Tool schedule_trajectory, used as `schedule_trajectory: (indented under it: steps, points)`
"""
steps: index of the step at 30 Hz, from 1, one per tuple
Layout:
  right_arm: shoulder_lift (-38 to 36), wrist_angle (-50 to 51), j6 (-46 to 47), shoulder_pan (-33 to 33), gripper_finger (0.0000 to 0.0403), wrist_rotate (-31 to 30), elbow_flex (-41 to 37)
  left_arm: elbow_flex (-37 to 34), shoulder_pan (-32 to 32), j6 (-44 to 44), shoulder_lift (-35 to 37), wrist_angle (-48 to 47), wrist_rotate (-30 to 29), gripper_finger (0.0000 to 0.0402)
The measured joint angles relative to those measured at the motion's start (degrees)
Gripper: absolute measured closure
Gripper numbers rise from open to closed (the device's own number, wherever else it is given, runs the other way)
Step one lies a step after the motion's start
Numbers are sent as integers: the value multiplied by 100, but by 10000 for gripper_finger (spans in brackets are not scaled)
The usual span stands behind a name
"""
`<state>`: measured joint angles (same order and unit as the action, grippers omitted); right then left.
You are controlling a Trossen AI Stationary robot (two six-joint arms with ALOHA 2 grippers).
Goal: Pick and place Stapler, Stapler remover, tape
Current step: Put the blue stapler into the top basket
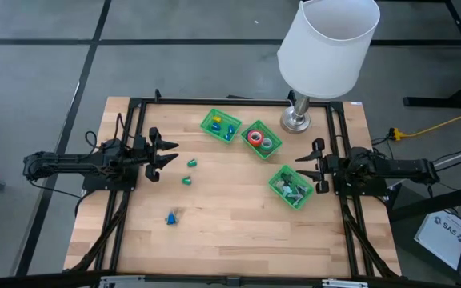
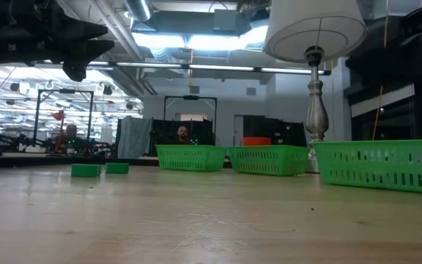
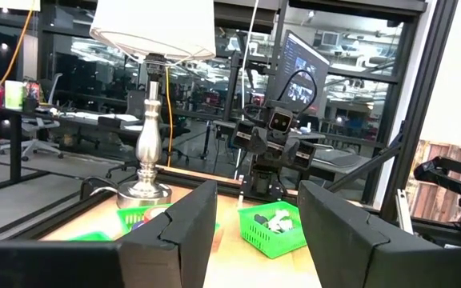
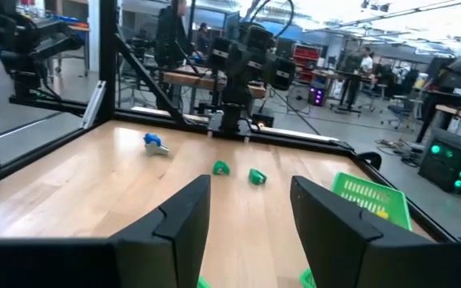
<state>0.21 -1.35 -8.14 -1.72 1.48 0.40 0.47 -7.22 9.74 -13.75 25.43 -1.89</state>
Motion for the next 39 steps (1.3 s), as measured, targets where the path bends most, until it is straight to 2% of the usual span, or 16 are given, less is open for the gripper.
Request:
schedule_trajectory:
  steps: [34, 36, 39]
  points:
    - [2, -6, 12, 0, 224, -42, 0, 2, 0, 29, -1, 21, 0, 229]
    - [2, -6, 12, 0, 224, -42, 0, 1, 6, 499, 1, 50, 28, 229]
    - [2, -6, 13, 0, 224, -42, 0, 2, 15, 1886, 1, 110, 208, 229]
